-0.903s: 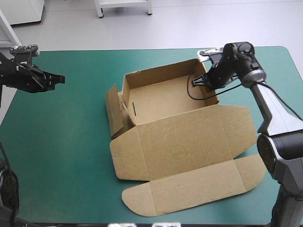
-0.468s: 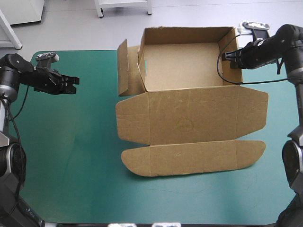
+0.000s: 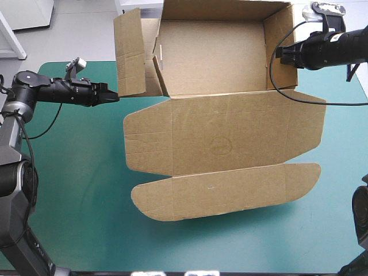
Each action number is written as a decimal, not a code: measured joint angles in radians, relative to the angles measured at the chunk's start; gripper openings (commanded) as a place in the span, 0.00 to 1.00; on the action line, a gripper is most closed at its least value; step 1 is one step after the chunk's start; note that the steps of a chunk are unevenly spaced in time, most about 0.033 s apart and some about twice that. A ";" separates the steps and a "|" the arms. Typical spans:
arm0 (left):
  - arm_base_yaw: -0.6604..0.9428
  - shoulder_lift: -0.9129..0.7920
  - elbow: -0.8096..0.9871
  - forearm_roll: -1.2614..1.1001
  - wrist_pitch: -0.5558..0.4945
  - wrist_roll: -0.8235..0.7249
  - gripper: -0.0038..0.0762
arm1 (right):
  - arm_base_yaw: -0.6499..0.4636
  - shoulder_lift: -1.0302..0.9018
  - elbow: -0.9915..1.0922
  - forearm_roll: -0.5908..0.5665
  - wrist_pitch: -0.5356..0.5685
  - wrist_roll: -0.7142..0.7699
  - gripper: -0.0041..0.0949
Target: Fold the box
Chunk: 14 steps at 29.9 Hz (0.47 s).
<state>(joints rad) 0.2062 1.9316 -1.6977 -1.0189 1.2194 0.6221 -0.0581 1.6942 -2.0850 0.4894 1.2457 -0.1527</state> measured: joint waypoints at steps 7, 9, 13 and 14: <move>-0.003 0.000 0.000 -0.121 -0.002 0.033 0.04 | 0.000 0.000 0.000 0.005 0.000 -0.003 0.04; -0.014 0.000 0.000 -0.137 -0.005 0.037 0.04 | 0.000 0.001 0.000 0.006 0.000 -0.003 0.04; -0.048 0.000 0.000 -0.169 -0.006 0.046 0.04 | 0.000 0.002 0.000 0.004 0.000 -0.003 0.04; -0.055 0.000 0.000 -0.186 -0.006 0.051 0.04 | 0.000 0.003 0.000 0.004 0.000 -0.004 0.04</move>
<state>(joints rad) 0.1509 1.9316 -1.6977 -1.2045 1.2132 0.6736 -0.0581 1.6972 -2.0850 0.4929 1.2457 -0.1565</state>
